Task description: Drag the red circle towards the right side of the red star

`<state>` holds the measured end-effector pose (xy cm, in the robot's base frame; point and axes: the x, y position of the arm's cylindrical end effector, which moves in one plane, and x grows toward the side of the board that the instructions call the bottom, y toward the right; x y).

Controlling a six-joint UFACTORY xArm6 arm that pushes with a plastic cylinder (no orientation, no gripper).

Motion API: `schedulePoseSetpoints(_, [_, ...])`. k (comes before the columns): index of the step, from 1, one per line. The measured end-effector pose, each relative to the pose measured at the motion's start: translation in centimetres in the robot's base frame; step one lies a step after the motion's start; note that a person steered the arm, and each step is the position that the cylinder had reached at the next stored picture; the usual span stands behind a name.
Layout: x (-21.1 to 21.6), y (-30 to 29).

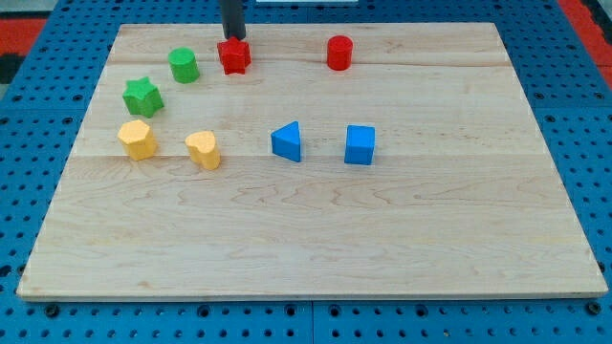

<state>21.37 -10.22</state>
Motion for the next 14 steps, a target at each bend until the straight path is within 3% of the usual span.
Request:
schedulePoseSetpoints(2, [2.3,0.4])
schedulePoseSetpoints(3, [2.1,3.5])
schedulePoseSetpoints(4, [-1.3,12.4])
schedulePoseSetpoints(5, [-1.7,14.6])
schedulePoseSetpoints(7, [2.6,18.3])
schedulePoseSetpoints(10, [2.9,13.9])
schedulePoseSetpoints(12, [5.3,16.1])
schedulePoseSetpoints(14, [5.4,9.6])
